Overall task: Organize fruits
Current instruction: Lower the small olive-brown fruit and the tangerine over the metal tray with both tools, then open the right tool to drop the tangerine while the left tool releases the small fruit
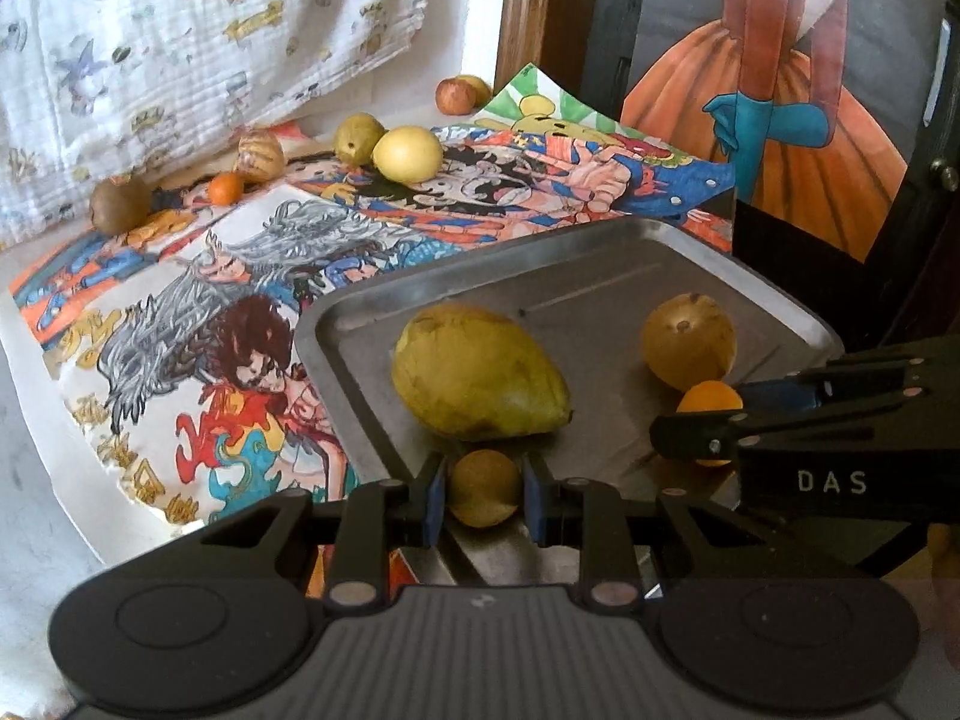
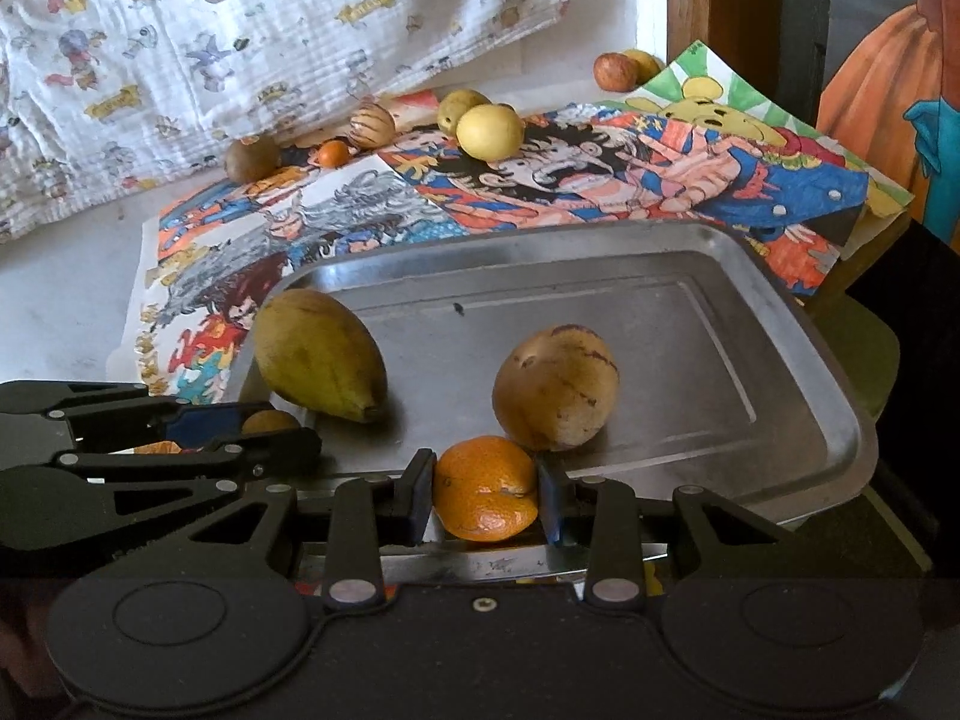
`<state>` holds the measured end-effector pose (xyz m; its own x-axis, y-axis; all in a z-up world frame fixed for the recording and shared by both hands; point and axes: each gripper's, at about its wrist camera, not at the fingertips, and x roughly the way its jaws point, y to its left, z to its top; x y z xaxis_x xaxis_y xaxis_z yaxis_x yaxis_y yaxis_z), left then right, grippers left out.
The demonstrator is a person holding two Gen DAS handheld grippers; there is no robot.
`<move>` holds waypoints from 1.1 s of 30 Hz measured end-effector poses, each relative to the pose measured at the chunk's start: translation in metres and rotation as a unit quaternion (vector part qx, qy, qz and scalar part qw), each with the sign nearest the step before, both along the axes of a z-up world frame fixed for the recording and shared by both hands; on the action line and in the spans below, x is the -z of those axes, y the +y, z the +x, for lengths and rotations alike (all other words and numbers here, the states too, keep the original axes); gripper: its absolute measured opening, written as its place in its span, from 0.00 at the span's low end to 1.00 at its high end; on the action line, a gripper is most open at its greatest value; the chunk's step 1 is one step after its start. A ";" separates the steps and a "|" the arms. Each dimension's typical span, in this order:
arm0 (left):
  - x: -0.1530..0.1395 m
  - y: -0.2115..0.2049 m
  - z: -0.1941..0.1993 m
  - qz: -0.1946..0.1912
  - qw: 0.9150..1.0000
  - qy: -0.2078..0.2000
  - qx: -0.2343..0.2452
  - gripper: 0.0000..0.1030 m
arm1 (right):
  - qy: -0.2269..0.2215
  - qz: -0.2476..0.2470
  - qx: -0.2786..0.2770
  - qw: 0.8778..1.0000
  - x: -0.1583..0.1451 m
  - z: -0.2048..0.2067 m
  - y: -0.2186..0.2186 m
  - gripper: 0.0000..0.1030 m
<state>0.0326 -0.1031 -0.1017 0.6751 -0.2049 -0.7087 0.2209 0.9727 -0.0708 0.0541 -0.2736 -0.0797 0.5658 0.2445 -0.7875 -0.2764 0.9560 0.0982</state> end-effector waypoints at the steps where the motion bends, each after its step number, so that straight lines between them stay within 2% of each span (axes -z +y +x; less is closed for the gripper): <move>1: 0.000 -0.001 0.000 0.005 1.000 -0.003 0.001 0.28 | -0.002 -0.001 0.000 1.000 0.000 0.000 0.001 0.36; 20: 0.001 0.000 -0.001 0.004 1.000 -0.002 0.001 0.29 | 0.002 0.003 0.004 1.000 0.000 -0.001 0.001 0.38; 33: 0.001 0.000 -0.001 0.004 1.000 -0.002 0.001 0.29 | -0.007 0.020 0.023 1.000 -0.014 -0.005 -0.009 0.66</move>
<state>0.0319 -0.1029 -0.1028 0.6782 -0.2004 -0.7070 0.2224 0.9730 -0.0624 0.0487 -0.2828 -0.0660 0.5879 0.2488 -0.7697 -0.2333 0.9632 0.1332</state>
